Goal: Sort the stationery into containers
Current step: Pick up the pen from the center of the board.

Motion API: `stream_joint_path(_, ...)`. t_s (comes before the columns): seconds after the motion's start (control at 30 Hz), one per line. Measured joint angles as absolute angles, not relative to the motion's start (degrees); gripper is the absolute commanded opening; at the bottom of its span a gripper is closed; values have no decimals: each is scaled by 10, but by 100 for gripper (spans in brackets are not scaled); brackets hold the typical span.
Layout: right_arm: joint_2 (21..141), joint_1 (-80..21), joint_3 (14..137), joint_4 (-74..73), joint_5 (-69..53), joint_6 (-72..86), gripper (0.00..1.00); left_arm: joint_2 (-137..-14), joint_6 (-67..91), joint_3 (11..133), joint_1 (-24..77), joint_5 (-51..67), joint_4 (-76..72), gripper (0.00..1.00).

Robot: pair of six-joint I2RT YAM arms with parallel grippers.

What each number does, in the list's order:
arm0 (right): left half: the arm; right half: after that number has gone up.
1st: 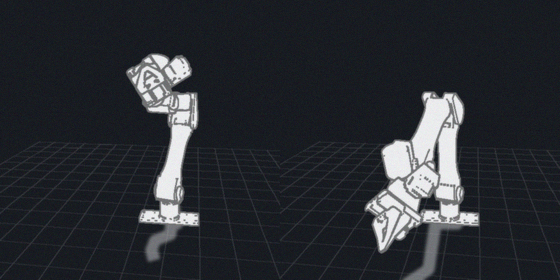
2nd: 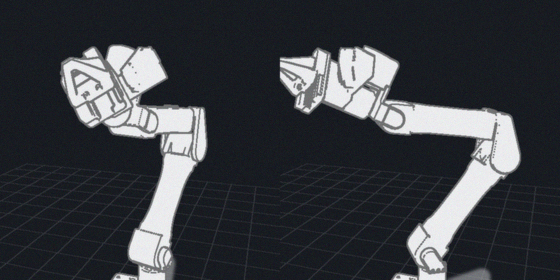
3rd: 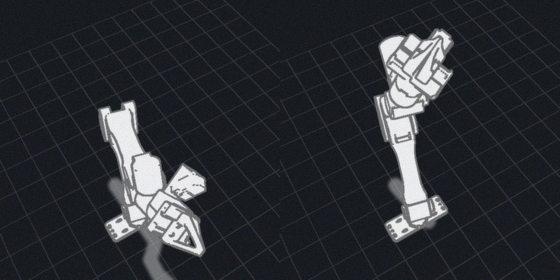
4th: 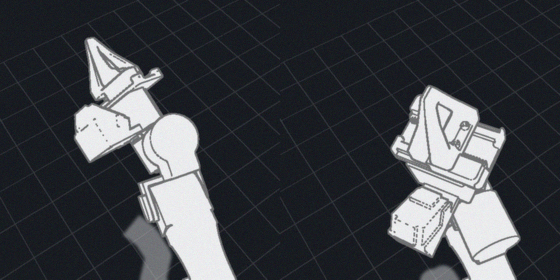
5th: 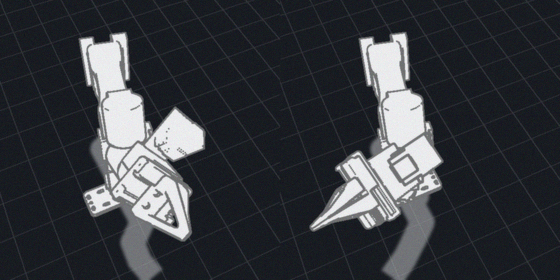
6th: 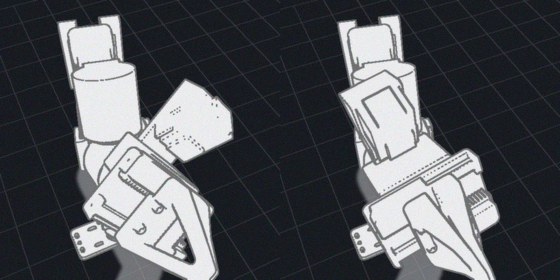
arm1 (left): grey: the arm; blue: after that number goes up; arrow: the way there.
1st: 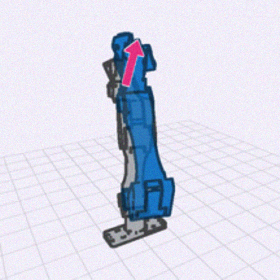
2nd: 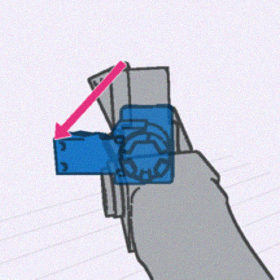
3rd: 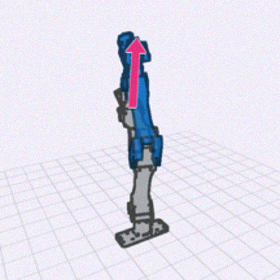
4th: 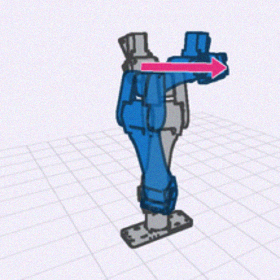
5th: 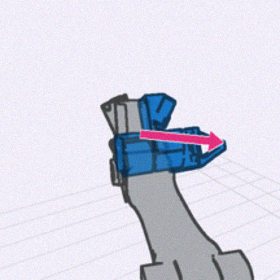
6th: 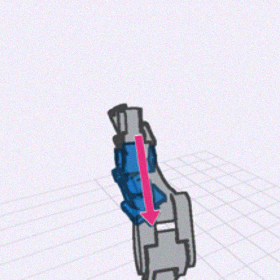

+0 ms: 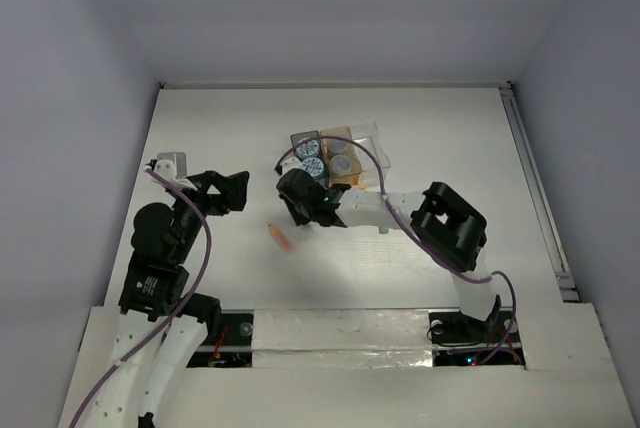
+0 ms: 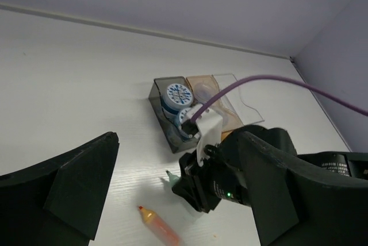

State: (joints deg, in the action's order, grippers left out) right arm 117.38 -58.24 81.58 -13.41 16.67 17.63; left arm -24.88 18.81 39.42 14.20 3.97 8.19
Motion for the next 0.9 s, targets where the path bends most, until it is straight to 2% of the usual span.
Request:
stream_joint_path(0.2,1069,-572,800,-121,194,179,13,-249,233,342,142,96,58,66)
stream_joint_path(0.33,983,-559,794,-94,208,182,13,-237,279,275,146,133,21,62)
stream_joint_path(0.57,941,-548,759,-54,210,204,13,-268,350,182,227,148,-60,62)
stream_joint_path(0.9,941,-548,721,-29,183,243,13,-386,391,156,352,83,-235,63)
